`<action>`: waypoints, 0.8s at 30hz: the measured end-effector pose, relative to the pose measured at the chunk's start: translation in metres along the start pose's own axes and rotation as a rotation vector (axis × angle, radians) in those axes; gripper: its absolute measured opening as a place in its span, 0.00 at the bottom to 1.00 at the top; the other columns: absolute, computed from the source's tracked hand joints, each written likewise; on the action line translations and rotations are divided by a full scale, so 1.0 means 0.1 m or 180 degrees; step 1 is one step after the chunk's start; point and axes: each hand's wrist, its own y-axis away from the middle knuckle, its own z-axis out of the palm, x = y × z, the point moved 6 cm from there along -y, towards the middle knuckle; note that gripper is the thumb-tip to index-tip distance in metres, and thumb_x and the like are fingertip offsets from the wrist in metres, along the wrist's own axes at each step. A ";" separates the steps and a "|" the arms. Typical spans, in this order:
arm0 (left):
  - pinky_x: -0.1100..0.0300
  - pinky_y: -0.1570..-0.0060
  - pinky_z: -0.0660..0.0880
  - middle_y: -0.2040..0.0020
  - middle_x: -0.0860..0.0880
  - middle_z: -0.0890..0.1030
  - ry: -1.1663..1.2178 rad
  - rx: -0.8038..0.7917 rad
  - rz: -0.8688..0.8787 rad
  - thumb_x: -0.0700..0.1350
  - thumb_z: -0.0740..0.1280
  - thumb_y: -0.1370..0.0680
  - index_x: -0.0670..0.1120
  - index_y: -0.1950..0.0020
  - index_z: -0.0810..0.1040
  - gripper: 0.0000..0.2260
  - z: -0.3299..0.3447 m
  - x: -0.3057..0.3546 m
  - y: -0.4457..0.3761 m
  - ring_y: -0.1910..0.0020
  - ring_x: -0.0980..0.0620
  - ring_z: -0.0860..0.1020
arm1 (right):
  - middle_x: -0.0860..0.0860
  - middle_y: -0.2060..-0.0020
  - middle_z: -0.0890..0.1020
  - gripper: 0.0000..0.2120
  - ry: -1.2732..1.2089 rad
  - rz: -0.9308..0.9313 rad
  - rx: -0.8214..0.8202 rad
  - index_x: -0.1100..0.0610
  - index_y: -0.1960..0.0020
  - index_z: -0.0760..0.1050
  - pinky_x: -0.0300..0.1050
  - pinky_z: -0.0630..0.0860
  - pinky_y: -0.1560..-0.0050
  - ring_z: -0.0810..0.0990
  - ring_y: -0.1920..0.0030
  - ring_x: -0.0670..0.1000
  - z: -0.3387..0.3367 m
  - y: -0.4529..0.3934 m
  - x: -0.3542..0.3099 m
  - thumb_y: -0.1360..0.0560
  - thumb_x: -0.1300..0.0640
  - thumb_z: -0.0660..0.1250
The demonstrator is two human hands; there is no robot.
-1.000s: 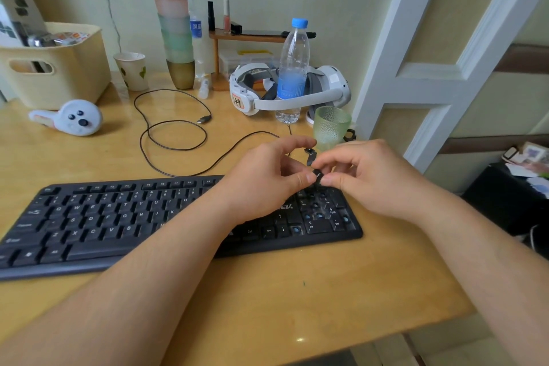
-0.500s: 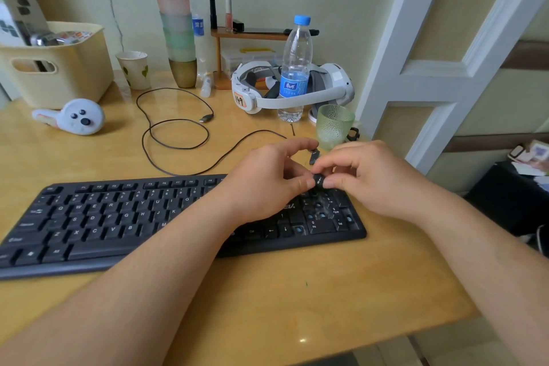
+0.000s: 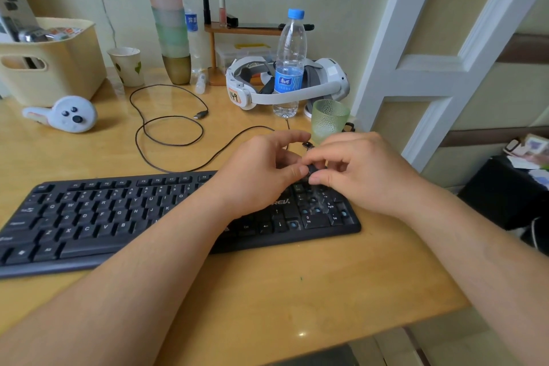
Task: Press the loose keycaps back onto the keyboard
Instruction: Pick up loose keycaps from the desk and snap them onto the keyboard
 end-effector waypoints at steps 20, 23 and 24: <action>0.80 0.52 0.67 0.50 0.62 0.85 -0.0642 0.0212 -0.0006 0.43 0.69 0.19 0.58 0.24 0.72 0.23 -0.01 -0.08 -0.04 0.48 0.64 0.79 | 0.48 0.62 0.87 0.06 -0.0576 0.1332 -0.0697 0.49 0.51 0.84 0.48 0.83 0.48 0.86 0.61 0.45 0.14 -0.12 0.32 0.24 0.59 0.76; 0.70 0.52 0.73 0.53 0.60 0.86 -0.0453 0.0311 -0.0063 0.51 0.70 0.19 0.58 0.27 0.74 0.20 -0.06 -0.10 -0.04 0.51 0.62 0.81 | 0.56 0.62 0.87 0.06 -0.1509 0.1575 -0.0333 0.55 0.50 0.84 0.44 0.82 0.55 0.85 0.63 0.49 0.13 -0.09 0.34 0.24 0.64 0.75; 0.66 0.52 0.75 0.53 0.59 0.86 -0.0343 0.0329 -0.0097 0.53 0.70 0.19 0.58 0.27 0.75 0.19 -0.06 -0.10 -0.03 0.53 0.62 0.81 | 0.55 0.63 0.86 0.06 -0.1685 0.1576 -0.0246 0.56 0.50 0.83 0.42 0.82 0.57 0.84 0.63 0.49 0.14 -0.09 0.33 0.24 0.65 0.75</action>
